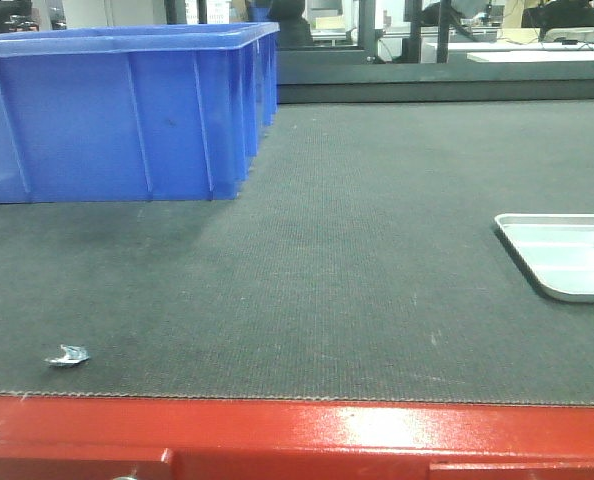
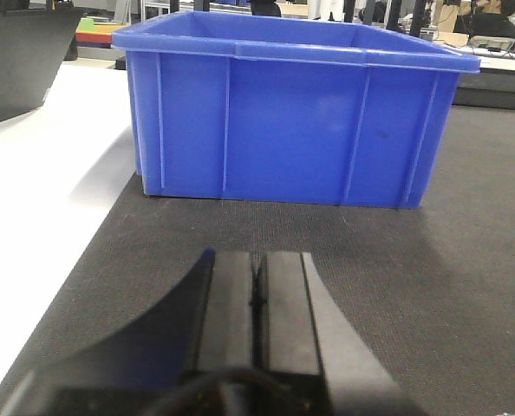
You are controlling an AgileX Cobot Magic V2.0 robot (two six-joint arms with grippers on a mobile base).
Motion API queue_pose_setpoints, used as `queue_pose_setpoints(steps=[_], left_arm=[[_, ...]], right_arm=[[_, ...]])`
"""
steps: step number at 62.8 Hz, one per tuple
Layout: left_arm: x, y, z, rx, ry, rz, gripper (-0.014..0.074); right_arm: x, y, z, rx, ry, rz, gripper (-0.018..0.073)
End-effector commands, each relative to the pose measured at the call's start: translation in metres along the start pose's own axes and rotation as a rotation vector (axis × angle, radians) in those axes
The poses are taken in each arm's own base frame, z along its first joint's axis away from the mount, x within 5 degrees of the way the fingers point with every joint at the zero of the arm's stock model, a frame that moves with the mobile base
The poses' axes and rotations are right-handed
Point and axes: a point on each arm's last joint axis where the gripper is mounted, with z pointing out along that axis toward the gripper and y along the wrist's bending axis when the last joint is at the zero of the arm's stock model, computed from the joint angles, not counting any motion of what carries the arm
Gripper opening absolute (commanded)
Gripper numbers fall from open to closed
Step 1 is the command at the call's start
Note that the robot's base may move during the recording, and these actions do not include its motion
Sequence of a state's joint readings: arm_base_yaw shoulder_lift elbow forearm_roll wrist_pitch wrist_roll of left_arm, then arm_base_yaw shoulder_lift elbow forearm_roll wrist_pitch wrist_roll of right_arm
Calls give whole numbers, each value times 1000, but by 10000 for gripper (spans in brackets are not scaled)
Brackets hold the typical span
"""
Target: Grab orange capacitor from left shelf to right conveyor
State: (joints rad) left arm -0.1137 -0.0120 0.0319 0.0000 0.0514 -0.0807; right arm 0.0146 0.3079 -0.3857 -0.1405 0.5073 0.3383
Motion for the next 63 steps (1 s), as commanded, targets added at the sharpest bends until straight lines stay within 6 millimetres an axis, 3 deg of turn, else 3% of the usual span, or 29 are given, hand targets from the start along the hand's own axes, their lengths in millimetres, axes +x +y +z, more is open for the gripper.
queue_pose_setpoints(steps=[1,7,16,34,42,63], left_arm=[[-11,-1,-2,11,-113,0,-105],[-11,-1,-2,11,-113,0,-105],[-11,-1,-2,11,-113,0,-105],[-11,-1,-2,11,-113,0,-105],[-11,-1,-2,11,-113,0,-105],[-11,-1,-2,11,-113,0,-105]], right_arm=[[-22,7,-4,-57,-181,-102,41],[-26,10,-5,-77,-240,-200,41],[-16,4,-4,-26,-329,-154,41],[56,-13,0,16,-404,-87,41],[75,-18,9,21,-412,-87,41],[73,-15,8,-25,-435,-116,41]])
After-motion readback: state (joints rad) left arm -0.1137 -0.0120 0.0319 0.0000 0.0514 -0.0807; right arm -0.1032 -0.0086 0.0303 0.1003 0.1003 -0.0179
